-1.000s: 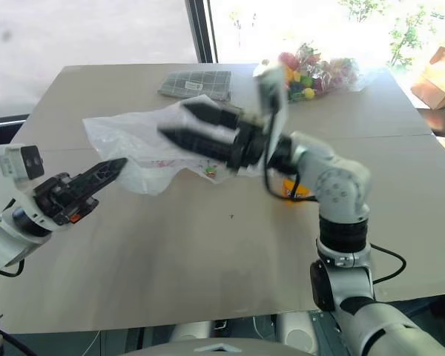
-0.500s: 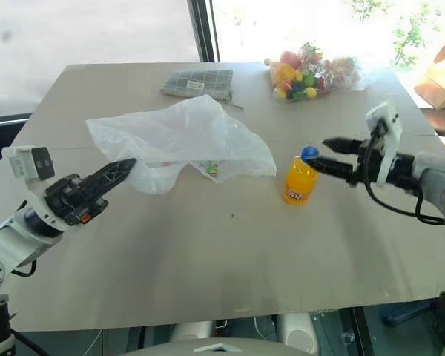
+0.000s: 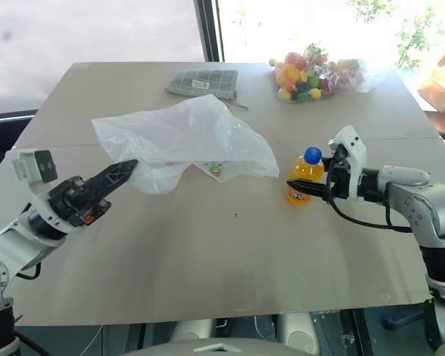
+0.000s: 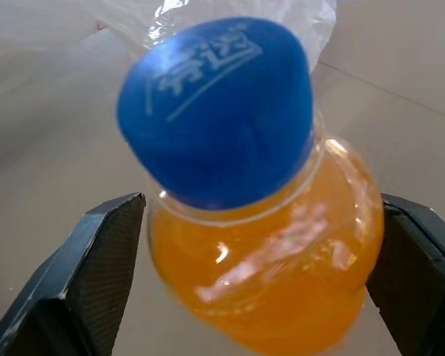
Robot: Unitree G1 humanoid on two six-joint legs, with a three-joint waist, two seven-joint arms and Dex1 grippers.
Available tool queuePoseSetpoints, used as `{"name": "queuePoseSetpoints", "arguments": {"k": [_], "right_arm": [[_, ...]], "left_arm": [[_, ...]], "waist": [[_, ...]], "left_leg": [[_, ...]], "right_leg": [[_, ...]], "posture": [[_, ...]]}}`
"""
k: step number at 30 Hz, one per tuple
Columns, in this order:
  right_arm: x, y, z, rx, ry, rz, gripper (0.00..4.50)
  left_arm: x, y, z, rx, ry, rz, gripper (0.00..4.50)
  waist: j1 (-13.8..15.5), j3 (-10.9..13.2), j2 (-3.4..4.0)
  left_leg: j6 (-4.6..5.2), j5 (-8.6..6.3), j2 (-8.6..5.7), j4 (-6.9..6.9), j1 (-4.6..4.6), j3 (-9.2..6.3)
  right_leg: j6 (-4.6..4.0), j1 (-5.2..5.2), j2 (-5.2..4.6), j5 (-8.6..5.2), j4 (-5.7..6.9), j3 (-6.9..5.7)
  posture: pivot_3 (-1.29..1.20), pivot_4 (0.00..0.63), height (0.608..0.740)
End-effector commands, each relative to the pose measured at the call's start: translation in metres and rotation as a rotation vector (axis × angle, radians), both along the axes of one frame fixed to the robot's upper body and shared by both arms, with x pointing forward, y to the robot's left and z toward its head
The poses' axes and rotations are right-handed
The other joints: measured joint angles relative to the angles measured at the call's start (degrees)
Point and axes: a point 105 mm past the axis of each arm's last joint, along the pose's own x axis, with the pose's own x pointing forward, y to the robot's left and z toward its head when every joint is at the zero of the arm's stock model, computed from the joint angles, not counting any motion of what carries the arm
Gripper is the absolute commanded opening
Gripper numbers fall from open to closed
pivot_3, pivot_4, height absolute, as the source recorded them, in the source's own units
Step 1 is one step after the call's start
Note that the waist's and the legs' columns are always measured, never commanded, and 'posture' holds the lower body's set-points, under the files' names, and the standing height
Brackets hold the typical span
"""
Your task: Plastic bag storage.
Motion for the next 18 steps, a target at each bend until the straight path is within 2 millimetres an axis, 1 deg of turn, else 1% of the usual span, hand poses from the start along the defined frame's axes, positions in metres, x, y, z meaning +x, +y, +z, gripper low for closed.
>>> {"name": "queuePoseSetpoints", "arguments": {"k": [1, 3, 6, 9, 11, 13, 15, 17, 18], "right_arm": [[0.003, 0.000, 0.013, 0.000, -0.070, -0.003, 3.64], [-0.001, 0.006, 0.017, 0.034, -0.068, 0.028, 2.75], [-0.013, 0.022, 0.028, 0.134, -0.044, 0.109, 2.69], [-0.034, 0.055, 0.039, 0.326, 0.040, 0.233, 2.69], [-0.040, 0.073, 0.040, 0.427, 0.110, 0.259, 2.69], [-0.041, 0.090, 0.036, 0.523, 0.187, 0.249, 2.69], [-0.034, 0.102, 0.030, 0.588, 0.250, 0.179, 2.69], [-0.008, 0.107, 0.010, 0.625, 0.337, -0.021, 2.69], [0.000, 0.110, 0.001, 0.629, 0.377, -0.089, 2.69]], "left_arm": [[-0.007, -0.002, 0.012, 0.001, -0.061, -0.002, 0.00], [-0.007, -0.001, 0.012, 0.002, -0.060, 0.000, 0.00], [-0.007, -0.002, 0.012, 0.000, -0.060, 0.000, 0.00], [-0.008, -0.003, 0.012, -0.003, -0.058, -0.004, 0.00], [-0.009, -0.004, 0.012, -0.006, -0.057, -0.006, 0.00], [-0.009, -0.005, 0.012, -0.010, -0.057, -0.006, 0.00], [-0.009, -0.005, 0.012, -0.015, -0.058, -0.004, 0.00], [-0.011, -0.007, 0.012, -0.019, -0.058, -0.004, 0.00], [-0.012, -0.008, 0.011, -0.021, -0.057, -0.004, 0.00]], "waist": [[0.0, 0.0, 0.00], [0.0, 0.0, -0.02], [-0.1, 0.0, -0.01], [-0.3, 0.0, -0.02], [-0.3, 0.1, -0.06], [-0.2, 0.1, -0.08], [-0.1, 0.1, -0.07], [-0.1, 0.0, -0.14], [-0.1, 0.0, -0.20]], "left_leg": [[0.00, 0.00, 0.00, 0.00, 0.00, 0.00], [0.00, 0.00, 0.00, 0.00, 0.01, -0.01], [0.00, 0.00, 0.01, 0.00, 0.01, 0.00], [0.00, 0.00, 0.06, -0.01, 0.01, -0.01], [0.00, 0.00, 0.07, -0.01, 0.01, -0.02], [-0.01, 0.00, 0.10, 0.00, 0.01, -0.03], [-0.01, 0.00, 0.09, 0.03, 0.01, -0.03], [-0.01, 0.00, 0.05, 0.06, 0.01, -0.05], [-0.01, 0.00, 0.04, 0.07, 0.02, -0.05]], "right_leg": [[0.00, 0.00, 0.00, 0.00, 0.00, 0.00], [0.00, 0.00, 0.00, 0.00, 0.00, 0.00], [0.00, 0.00, 0.01, 0.00, 0.02, 0.00], [0.00, -0.02, 0.04, 0.00, 0.07, 0.01], [0.00, -0.02, 0.04, 0.00, 0.11, 0.00], [-0.01, -0.02, 0.04, 0.01, 0.14, -0.01], [-0.01, -0.01, 0.03, 0.01, 0.17, -0.02], [0.00, 0.00, -0.01, 0.01, 0.17, -0.04], [-0.01, 0.02, -0.02, 0.01, 0.18, -0.05]], "posture": [[0.00, 0.150, 0.740], [0.00, 0.150, 0.740], [0.00, 0.150, 0.740], [0.00, 0.150, 0.740], [0.00, 0.150, 0.740], [0.00, 0.150, 0.740], [0.00, 0.150, 0.740], [0.00, 0.150, 0.740], [0.00, 0.150, 0.740]]}}
